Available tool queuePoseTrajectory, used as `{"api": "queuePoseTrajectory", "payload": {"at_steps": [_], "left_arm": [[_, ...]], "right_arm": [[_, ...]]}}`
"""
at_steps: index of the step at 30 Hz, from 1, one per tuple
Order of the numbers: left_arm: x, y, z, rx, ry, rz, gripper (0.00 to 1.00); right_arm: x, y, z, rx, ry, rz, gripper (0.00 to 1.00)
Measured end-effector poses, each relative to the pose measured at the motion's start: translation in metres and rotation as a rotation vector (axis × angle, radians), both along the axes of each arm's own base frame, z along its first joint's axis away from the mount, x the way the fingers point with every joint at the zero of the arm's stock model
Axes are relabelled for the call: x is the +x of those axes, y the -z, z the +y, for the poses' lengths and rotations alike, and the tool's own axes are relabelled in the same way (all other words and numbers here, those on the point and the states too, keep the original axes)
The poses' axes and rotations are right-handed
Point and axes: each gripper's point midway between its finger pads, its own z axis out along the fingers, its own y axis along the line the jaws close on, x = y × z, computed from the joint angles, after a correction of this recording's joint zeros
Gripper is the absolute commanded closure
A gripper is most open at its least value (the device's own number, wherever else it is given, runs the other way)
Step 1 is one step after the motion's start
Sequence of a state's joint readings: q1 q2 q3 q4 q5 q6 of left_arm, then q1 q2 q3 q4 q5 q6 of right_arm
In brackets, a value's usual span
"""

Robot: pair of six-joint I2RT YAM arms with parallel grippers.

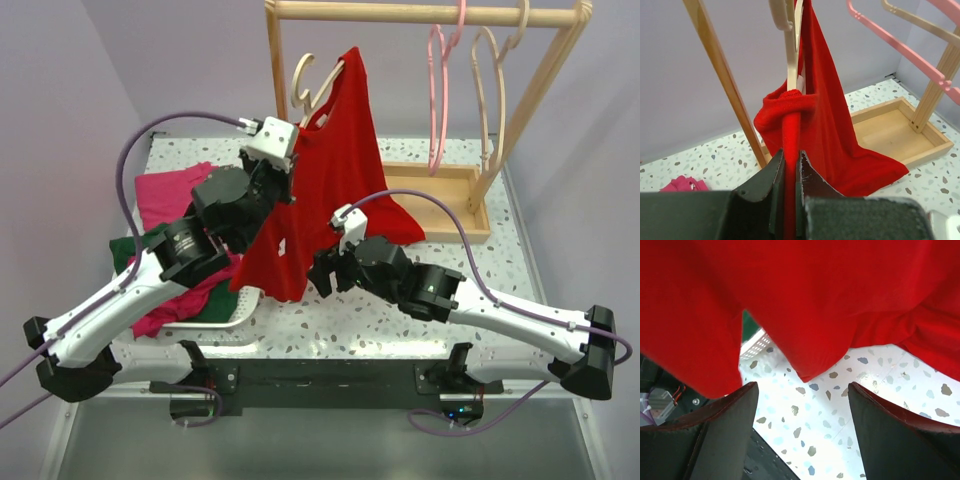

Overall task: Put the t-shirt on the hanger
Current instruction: Place the hanger at the clothesline.

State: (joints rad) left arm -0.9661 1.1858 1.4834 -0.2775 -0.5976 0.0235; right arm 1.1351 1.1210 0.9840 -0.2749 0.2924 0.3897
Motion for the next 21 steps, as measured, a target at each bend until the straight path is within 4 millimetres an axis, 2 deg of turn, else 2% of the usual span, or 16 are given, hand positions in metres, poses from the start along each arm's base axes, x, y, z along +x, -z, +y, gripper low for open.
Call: {"api": "queuePoseTrajectory", "payload": {"at_steps": [6, 10, 21], "left_arm": [[0.045, 0.007, -0.003, 0.031, -0.033, 0.028, 1.00], [0.062, 0.005, -0.004, 0.035, -0.037, 0.033, 1.00], [0.099, -0.031, -0.010, -0.002, -0.022, -0.002, 1.00]], "right_arm": [[-0.004, 0.008, -0.001, -0.008, -0.005, 0.030, 0.26], [-0.007, 0.009, -0.005, -0.009, -0.005, 0.045, 0.25], [-0.016, -0.008, -0.022, 0.041, 0.002, 0.042, 0.25]]}}
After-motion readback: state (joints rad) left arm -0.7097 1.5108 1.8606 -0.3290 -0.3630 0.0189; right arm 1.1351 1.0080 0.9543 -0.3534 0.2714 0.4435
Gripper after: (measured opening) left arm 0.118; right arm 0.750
